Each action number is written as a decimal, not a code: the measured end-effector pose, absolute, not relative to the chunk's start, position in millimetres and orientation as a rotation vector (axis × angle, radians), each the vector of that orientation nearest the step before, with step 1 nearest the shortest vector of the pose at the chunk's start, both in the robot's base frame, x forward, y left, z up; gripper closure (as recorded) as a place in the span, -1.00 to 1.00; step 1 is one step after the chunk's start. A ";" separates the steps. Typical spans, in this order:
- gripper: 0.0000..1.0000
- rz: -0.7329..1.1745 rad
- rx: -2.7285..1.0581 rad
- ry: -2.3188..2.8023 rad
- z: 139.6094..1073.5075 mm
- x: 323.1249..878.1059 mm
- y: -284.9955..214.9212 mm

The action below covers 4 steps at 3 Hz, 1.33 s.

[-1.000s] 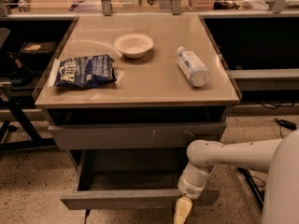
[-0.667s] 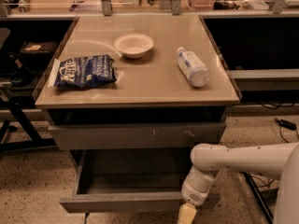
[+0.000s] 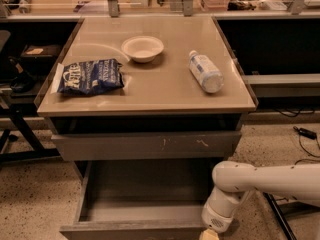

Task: Open middle drawer

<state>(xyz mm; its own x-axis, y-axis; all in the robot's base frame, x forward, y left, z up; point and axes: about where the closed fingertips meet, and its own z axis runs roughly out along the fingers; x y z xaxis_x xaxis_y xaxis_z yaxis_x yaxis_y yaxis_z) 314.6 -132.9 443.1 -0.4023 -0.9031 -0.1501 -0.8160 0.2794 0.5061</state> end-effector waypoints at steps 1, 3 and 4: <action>-1.00 -0.811 1.559 -2.373 450.3 289.2 -140.9; -1.00 -0.837 1.517 -2.363 454.4 268.3 -148.7; -1.00 -0.854 1.555 -2.364 455.3 282.6 -146.9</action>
Offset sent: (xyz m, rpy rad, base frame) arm -0.0676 -0.0250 0.0179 0.0065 0.1059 -0.0585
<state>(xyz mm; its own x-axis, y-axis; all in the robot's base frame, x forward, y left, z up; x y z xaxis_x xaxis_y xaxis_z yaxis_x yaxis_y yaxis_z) 282.6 -146.9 455.3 -0.4341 -0.8877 -0.1534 -0.7807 0.2857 0.5557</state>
